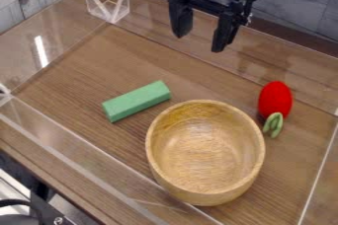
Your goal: Move the red fruit to the left
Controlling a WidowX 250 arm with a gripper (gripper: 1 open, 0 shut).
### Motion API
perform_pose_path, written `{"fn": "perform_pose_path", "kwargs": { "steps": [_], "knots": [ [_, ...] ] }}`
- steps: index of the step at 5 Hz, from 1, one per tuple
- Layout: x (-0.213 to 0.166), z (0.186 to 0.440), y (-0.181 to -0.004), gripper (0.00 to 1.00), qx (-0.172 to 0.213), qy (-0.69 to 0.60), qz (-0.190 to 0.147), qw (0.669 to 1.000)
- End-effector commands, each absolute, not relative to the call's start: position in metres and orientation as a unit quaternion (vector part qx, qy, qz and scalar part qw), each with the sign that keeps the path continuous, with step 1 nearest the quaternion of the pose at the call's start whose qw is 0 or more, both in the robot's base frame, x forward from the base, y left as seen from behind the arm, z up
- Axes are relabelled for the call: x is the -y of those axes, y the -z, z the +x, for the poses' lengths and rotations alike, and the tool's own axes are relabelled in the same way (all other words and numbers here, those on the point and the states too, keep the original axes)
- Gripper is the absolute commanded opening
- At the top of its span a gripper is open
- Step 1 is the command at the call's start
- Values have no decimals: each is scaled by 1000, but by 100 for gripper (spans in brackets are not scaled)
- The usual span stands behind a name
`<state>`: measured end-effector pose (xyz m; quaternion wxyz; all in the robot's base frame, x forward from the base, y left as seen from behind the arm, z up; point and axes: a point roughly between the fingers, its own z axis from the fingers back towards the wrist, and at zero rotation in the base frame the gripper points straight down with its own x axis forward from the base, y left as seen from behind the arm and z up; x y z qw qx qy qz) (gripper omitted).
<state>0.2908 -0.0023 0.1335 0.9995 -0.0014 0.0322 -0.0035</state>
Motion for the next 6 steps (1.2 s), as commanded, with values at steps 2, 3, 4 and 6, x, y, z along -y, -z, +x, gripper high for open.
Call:
{"fn": "perform_pose_path", "kwargs": {
  "steps": [2,3,4,6],
  "knots": [
    [32,296,-110,100,-40,10,-11,999],
    [60,305,-102,100,-29,5,-14,999],
    [84,313,-95,100,-18,7,-15,1000],
    [104,326,-82,100,2,-10,-19,1000]
  ]
}}
